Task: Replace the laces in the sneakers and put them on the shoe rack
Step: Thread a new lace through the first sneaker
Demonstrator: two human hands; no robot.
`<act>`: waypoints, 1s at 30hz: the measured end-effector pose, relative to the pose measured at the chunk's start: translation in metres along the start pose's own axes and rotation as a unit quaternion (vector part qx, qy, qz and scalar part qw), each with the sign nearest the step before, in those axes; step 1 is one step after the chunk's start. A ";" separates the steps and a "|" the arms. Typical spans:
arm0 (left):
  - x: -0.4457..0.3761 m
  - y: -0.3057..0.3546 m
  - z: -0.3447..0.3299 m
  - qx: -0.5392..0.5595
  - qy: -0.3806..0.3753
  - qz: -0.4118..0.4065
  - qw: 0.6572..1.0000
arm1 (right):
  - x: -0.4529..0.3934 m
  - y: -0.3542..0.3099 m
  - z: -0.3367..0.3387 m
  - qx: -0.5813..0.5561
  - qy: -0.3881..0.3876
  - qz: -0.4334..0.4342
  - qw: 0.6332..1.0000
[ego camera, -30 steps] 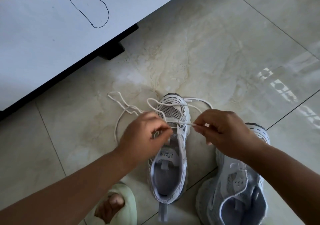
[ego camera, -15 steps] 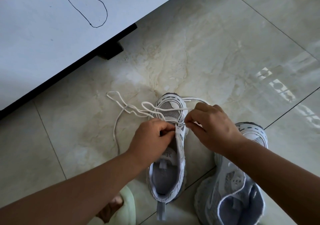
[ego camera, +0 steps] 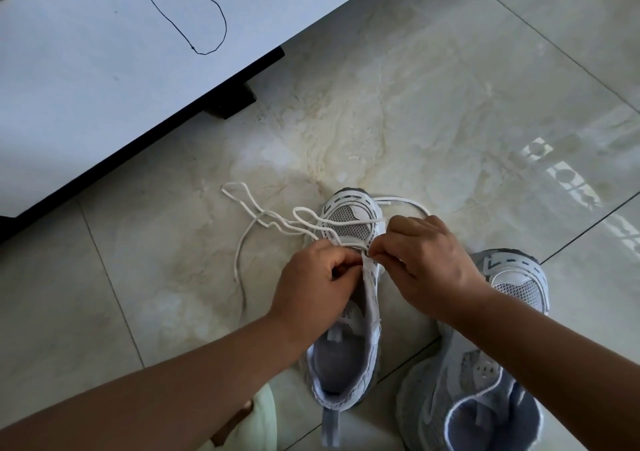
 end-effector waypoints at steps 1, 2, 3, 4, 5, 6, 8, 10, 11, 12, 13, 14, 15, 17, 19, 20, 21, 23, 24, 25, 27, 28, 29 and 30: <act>0.000 0.000 -0.001 0.000 0.002 -0.001 1.000 | -0.001 -0.001 -0.001 0.002 -0.003 0.007 1.000; 0.000 0.000 -0.001 0.000 0.003 -0.002 1.000 | -0.001 -0.001 -0.001 0.004 -0.007 0.012 1.000; 0.000 0.000 -0.002 0.001 0.005 -0.003 1.000 | -0.001 -0.001 -0.002 0.003 -0.010 0.016 1.000; 0.000 0.000 -0.002 0.001 0.007 -0.004 1.000 | -0.002 0.000 -0.003 -0.007 -0.014 0.014 1.000; 0.000 0.000 -0.002 0.003 0.008 -0.003 1.000 | -0.001 0.001 -0.004 -0.027 -0.012 0.002 1.000; 0.000 0.000 -0.002 0.005 0.008 -0.001 1.000 | 0.000 0.004 -0.004 -0.054 -0.004 -0.021 0.998; -0.001 0.000 -0.003 0.008 0.008 0.009 1.000 | 0.004 0.011 -0.005 -0.104 0.024 -0.086 0.991; -0.002 0.000 -0.005 0.015 0.014 0.023 1.000 | 0.009 0.015 -0.008 -0.128 0.029 -0.117 0.984; -0.001 0.000 -0.005 0.021 0.018 0.027 0.999 | 0.011 0.015 -0.010 -0.134 0.022 -0.114 0.984; -0.001 0.000 -0.006 0.026 0.020 0.027 0.999 | 0.011 0.014 -0.010 -0.139 0.012 -0.106 0.984; -0.001 0.000 -0.006 0.025 0.020 0.022 0.999 | 0.010 0.013 -0.010 -0.144 0.004 -0.096 0.985; -0.001 0.001 -0.005 0.019 0.019 0.012 1.000 | 0.009 0.012 -0.009 -0.148 -0.001 -0.085 0.985; -0.001 0.002 -0.004 0.010 0.017 -0.002 1.000 | 0.008 0.011 -0.008 -0.153 -0.002 -0.077 0.985; -0.003 0.003 -0.003 -0.011 0.014 -0.038 0.999 | 0.008 0.009 -0.006 -0.162 -0.001 -0.078 0.984; -0.003 0.004 -0.002 -0.021 0.014 -0.070 0.997 | 0.008 0.005 -0.005 -0.166 0.002 -0.103 0.981; -0.003 0.004 -0.002 -0.021 0.015 -0.081 0.996 | 0.008 0.003 -0.005 -0.163 -0.001 -0.126 0.979; -0.002 0.004 -0.001 -0.020 0.016 -0.088 0.996 | 0.008 0.000 -0.006 -0.157 -0.010 -0.154 0.975; 0.001 0.002 -0.001 -0.023 0.014 -0.104 0.994 | 0.008 -0.005 -0.008 -0.154 -0.043 -0.208 0.965; 0.002 0.002 -0.001 -0.028 0.015 -0.115 0.993 | 0.009 -0.006 -0.009 -0.159 -0.057 -0.233 0.958; 0.004 0.001 0.000 -0.032 0.018 -0.125 0.991 | 0.009 -0.007 -0.009 -0.165 -0.069 -0.255 0.950; 0.007 0.001 0.002 -0.029 0.029 -0.138 0.990 | 0.009 -0.008 -0.008 -0.162 -0.083 -0.286 0.941; 0.009 0.000 0.004 -0.025 0.037 -0.142 0.989 | 0.009 -0.010 -0.006 -0.148 -0.087 -0.293 0.941; 0.011 -0.002 0.006 -0.023 0.045 -0.145 0.988 | 0.008 -0.013 -0.005 -0.128 -0.092 -0.298 0.942; 0.013 -0.003 0.009 -0.025 0.053 -0.146 0.988 | 0.008 -0.017 -0.005 -0.107 -0.093 -0.301 0.943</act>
Point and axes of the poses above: each hand's wrist, its own x-axis away from the middle knuckle, its own z-axis out of the back of the hand, y = z × x, the point moved 3 cm from there along -x, towards the middle knuckle, and after that the axes turned 6 degrees about z, right-handed, at the moved point
